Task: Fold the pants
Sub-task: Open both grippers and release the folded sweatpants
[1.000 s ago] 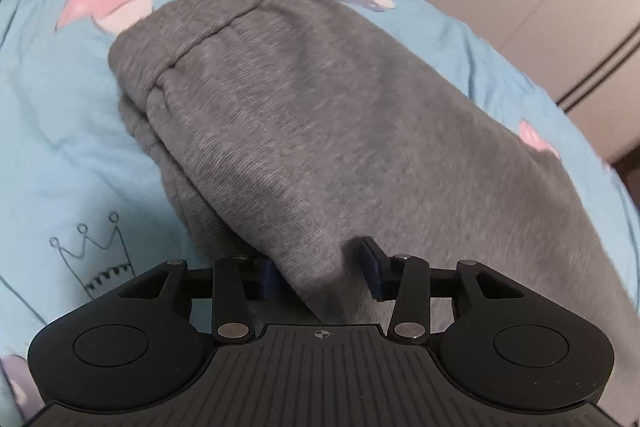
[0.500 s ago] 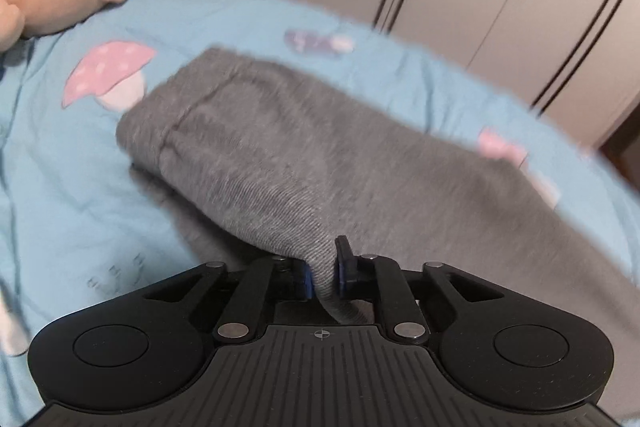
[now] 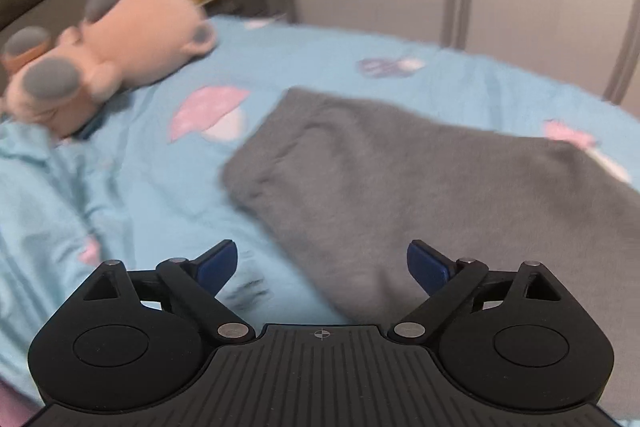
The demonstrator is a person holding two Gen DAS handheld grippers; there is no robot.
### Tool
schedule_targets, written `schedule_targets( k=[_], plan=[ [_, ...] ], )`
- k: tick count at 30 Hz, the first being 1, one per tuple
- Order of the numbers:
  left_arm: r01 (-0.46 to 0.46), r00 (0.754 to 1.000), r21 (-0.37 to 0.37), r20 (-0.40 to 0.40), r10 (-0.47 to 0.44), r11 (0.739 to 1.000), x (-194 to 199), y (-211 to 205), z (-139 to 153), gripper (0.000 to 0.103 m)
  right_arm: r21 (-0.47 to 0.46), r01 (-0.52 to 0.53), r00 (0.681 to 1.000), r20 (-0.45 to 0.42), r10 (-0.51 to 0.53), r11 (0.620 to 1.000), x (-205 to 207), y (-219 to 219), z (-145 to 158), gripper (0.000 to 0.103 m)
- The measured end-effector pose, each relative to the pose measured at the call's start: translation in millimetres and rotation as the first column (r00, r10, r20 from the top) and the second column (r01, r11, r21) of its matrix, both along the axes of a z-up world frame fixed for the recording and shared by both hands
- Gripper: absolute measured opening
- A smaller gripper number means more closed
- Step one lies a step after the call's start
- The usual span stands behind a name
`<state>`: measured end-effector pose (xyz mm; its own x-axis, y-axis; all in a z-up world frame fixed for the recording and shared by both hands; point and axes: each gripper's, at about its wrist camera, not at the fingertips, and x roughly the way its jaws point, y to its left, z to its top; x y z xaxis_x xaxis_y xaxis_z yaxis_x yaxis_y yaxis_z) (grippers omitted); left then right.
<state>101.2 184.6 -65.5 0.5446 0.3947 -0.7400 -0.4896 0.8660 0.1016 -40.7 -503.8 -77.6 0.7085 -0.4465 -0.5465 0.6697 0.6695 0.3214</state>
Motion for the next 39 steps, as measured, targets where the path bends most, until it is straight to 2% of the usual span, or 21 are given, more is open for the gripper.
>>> schedule_targets(
  k=[3,6,8,9,11,12,13,15,17,20,21,22,23,25,29,30,32,33,34,36,39],
  plan=[
    [0.083,0.996,-0.089,-0.013,-0.084,0.993,10.5,-18.7,-13.2,0.096,0.004,-0.163,0.987,0.014,0.163,0.987,16.9,21.4,-3.9,0.034],
    [0.101,0.994,-0.161,-0.013,-0.105,0.982,21.2,-29.3,-31.7,0.096,0.051,-0.299,0.951,-0.067,0.301,0.953,44.2,37.0,-28.5,0.027],
    [0.103,0.994,-0.111,-0.025,-0.106,0.988,25.0,-33.7,-43.3,0.096,0.030,-0.307,0.936,-0.173,0.308,0.951,58.7,40.7,-46.3,0.026],
    [0.100,0.994,-0.056,-0.039,-0.102,0.993,26.5,-36.4,-47.6,0.096,-0.020,-0.293,0.937,-0.206,0.283,0.956,60.6,41.9,-49.6,0.020],
    [0.079,0.996,0.042,-0.056,-0.076,0.996,29.8,-36.1,-53.9,0.096,-0.166,-0.195,0.944,-0.299,0.139,0.967,65.7,41.9,-44.1,0.020],
    [0.064,0.997,0.048,-0.052,-0.061,0.997,33.7,-33.4,-56.4,0.096,-0.198,-0.156,0.944,-0.319,0.087,0.968,69.1,40.0,-40.7,0.026],
    [0.054,0.998,0.036,-0.039,-0.053,0.998,35.3,-28.6,-58.4,0.096,-0.188,-0.154,0.952,-0.292,0.095,0.970,71.0,37.6,-36.2,0.026],
    [0.026,1.000,0.014,-0.016,-0.026,1.000,37.9,-23.0,-62.6,0.096,-0.124,-0.240,0.957,-0.197,0.213,0.963,77.9,41.2,-27.8,0.026],
    [0.028,1.000,0.019,-0.014,-0.027,0.999,40.7,-22.0,-66.9,0.097,-0.101,-0.394,0.912,-0.164,0.376,0.913,99.2,63.2,-26.0,0.029],
    [0.044,0.999,0.042,-0.007,-0.044,0.998,44.0,-23.0,-72.6,0.099,-0.085,-0.629,0.772,-0.189,0.607,0.773,137.9,102.1,-39.6,0.030],
    [0.045,0.999,0.041,-0.001,-0.045,0.998,44.1,-23.2,-73.3,0.100,-0.076,-0.677,0.728,-0.211,0.652,0.732,150.7,109.8,-46.9,0.030],
    [0.043,0.999,0.036,0.006,-0.043,0.998,43.8,-22.8,-73.8,0.100,-0.084,-0.702,0.702,-0.245,0.668,0.707,161.3,113.6,-53.6,0.030],
    [0.038,0.999,0.031,0.010,-0.039,0.999,43.9,-22.4,-74.7,0.101,-0.117,-0.709,0.694,-0.287,0.660,0.695,170.4,112.8,-59.3,0.030],
    [0.027,1.000,0.024,0.014,-0.027,0.999,45.3,-21.1,-77.0,0.101,-0.174,-0.678,0.726,-0.315,0.612,0.714,186.8,91.6,-61.1,0.030],
    [0.011,1.000,0.053,0.012,-0.012,0.999,51.1,-23.0,-80.6,0.103,-0.236,-0.441,0.873,-0.336,0.353,0.866,217.3,8.0,-54.0,0.038],
    [0.014,1.000,0.065,0.009,-0.015,0.998,52.4,-24.2,-81.3,0.103,-0.263,-0.377,0.894,-0.353,0.275,0.888,222.3,-6.6,-51.9,0.037],
    [0.022,1.000,0.089,0.005,-0.023,0.996,53.6,-26.9,-82.2,0.103,-0.331,-0.170,0.912,-0.409,0.021,0.928,227.7,-34.5,-48.0,0.064],
    [0.023,1.000,0.094,0.002,-0.023,0.995,54.3,-27.4,-82.5,0.103,-0.315,-0.101,0.922,-0.385,-0.029,0.944,225.8,-42.5,-42.8,0.071],
    [0.022,1.000,0.094,0.003,-0.022,0.995,54.5,-27.4,-82.5,0.103,-0.272,-0.078,0.942,-0.334,-0.018,0.959,219.0,-45.4,-37.0,0.070],
    [0.018,1.000,0.087,0.004,-0.018,0.996,54.6,-26.0,-82.6,0.103,-0.218,-0.131,0.968,-0.237,0.077,0.967,200.3,-30.2,-28.6,0.070],
    [0.021,1.000,0.086,0.003,-0.022,0.996,53.3,-25.5,-81.9,0.103,-0.231,-0.280,0.950,-0.204,0.236,0.932,171.8,19.5,-28.3,0.076]
  ],
)
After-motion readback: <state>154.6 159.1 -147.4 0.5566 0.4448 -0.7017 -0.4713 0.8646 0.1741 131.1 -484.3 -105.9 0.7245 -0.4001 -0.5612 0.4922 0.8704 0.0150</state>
